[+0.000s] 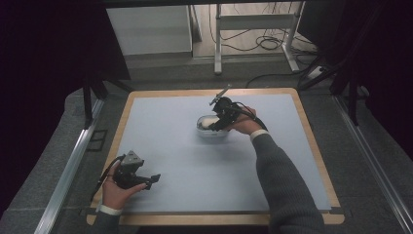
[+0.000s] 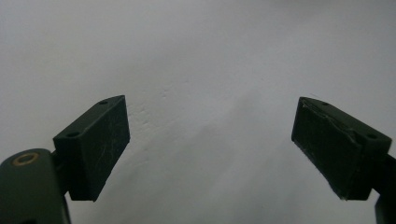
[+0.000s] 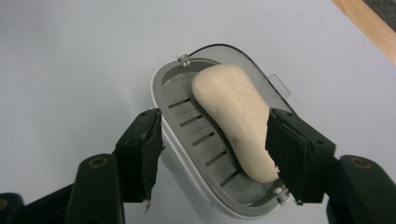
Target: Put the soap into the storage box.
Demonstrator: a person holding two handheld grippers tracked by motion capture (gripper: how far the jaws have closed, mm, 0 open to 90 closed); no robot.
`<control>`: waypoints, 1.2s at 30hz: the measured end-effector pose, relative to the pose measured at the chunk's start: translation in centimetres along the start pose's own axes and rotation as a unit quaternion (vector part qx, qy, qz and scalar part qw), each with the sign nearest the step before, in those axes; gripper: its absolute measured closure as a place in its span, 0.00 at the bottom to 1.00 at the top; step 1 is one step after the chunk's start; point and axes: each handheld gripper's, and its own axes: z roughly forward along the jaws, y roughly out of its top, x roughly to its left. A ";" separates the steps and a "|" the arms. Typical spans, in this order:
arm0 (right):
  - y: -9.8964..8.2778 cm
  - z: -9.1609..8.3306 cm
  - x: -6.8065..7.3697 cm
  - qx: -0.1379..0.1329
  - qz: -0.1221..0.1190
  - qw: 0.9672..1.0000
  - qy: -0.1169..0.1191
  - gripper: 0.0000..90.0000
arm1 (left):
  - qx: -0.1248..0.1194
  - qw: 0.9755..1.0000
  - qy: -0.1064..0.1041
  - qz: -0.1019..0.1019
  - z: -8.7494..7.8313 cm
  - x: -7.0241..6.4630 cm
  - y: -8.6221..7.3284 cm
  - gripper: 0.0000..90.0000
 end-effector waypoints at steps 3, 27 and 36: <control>-0.7 -0.4 -0.3 -0.018 0.018 1.000 -0.005 0.39 | 0.000 1.000 0.004 0.000 -0.1 0.1 0.0 0.13; -14.3 -6.0 2.4 -0.090 0.126 0.983 -0.101 0.30 | -0.014 1.000 0.003 -0.001 -0.4 0.4 0.1 0.13; -18.4 -6.4 4.2 -0.101 0.147 0.978 -0.108 0.28 | -0.015 1.000 0.006 -0.002 -0.5 0.5 0.0 0.13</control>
